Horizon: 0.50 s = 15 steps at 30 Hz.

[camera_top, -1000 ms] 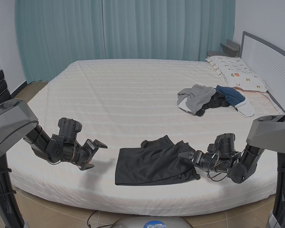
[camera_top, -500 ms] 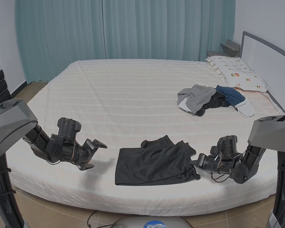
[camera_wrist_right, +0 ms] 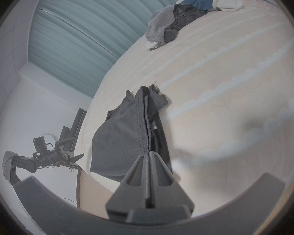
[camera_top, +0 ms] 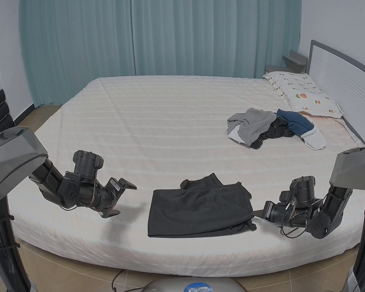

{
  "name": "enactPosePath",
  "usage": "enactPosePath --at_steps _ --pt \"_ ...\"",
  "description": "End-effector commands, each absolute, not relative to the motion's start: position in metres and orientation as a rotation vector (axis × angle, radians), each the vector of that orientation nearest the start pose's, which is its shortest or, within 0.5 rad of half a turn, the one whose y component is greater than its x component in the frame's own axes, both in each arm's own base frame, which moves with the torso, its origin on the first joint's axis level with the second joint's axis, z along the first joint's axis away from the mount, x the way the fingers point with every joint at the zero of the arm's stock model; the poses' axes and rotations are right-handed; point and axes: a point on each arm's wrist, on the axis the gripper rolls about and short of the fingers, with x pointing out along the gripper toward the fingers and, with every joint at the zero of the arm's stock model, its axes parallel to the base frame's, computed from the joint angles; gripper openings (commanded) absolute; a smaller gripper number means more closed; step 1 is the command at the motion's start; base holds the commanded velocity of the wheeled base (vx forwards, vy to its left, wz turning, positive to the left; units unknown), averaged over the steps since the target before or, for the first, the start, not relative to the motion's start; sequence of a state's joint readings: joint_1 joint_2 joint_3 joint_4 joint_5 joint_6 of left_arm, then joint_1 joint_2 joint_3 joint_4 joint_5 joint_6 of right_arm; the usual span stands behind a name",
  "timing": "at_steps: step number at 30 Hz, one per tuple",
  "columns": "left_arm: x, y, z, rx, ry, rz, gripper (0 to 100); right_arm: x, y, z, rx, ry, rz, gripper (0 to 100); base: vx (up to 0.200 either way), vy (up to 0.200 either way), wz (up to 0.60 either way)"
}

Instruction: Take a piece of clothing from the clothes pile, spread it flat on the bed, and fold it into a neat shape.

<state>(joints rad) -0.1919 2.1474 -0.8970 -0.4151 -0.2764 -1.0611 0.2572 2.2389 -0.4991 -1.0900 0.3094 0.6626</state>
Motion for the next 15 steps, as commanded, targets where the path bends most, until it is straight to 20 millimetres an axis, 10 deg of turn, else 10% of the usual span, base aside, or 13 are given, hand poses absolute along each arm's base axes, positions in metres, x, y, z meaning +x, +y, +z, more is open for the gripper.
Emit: enactPosePath --at_steps 1,10,11,15 --pt "0.350 -0.074 0.034 -1.011 0.994 0.048 100 0.293 0.083 -0.013 0.625 0.833 0.302 0 0.000 0.000 0.00" --pt "0.352 -0.072 0.036 -1.022 0.985 0.051 100 0.288 0.083 -0.022 0.592 0.868 0.306 0 0.000 0.000 0.00" --pt "0.353 -0.072 0.036 -1.022 0.985 0.051 100 0.288 0.084 -0.022 0.592 0.869 0.305 100 0.000 0.000 0.00" --pt "0.353 -0.072 0.037 -1.041 0.983 0.057 100 0.292 0.083 -0.022 0.600 0.850 0.308 100 0.000 0.000 0.00"
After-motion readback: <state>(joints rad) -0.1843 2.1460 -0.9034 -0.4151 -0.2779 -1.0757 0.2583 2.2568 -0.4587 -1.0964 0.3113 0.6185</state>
